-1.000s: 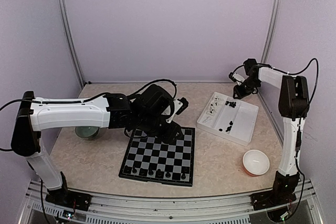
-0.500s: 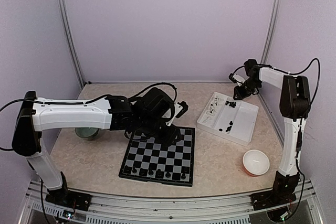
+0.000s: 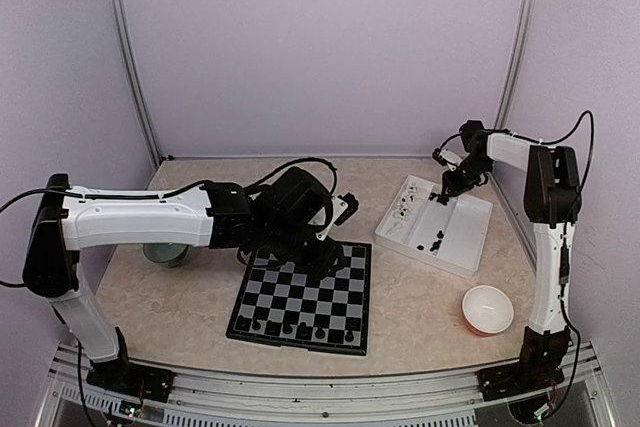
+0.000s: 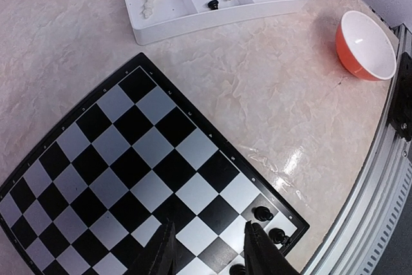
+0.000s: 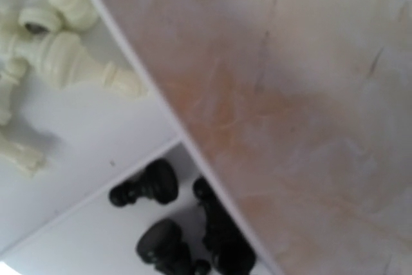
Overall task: Set up the chess pieces on the board
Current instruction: Pick up the pawn from the storage box.
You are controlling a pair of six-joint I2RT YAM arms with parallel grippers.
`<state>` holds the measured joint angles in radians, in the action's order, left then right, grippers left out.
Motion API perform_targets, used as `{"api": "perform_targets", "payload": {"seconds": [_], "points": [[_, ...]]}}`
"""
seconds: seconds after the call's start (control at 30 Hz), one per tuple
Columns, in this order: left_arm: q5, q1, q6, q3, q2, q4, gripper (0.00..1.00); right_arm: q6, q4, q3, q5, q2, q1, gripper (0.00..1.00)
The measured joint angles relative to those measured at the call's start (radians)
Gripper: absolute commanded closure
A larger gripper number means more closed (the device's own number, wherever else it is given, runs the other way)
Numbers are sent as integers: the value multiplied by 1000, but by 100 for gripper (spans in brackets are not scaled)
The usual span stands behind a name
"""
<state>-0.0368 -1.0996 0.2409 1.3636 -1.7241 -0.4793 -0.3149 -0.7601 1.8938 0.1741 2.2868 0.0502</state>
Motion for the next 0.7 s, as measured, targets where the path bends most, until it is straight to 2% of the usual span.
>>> {"api": "perform_targets", "payload": {"seconds": [0.33,0.7], "points": [[1,2,-1,0,-2,0,62,3,-17,75,0,51,0,78],[3,5,-2,0,-2,0,62,2,-19,76,-12,55,0,82]]}}
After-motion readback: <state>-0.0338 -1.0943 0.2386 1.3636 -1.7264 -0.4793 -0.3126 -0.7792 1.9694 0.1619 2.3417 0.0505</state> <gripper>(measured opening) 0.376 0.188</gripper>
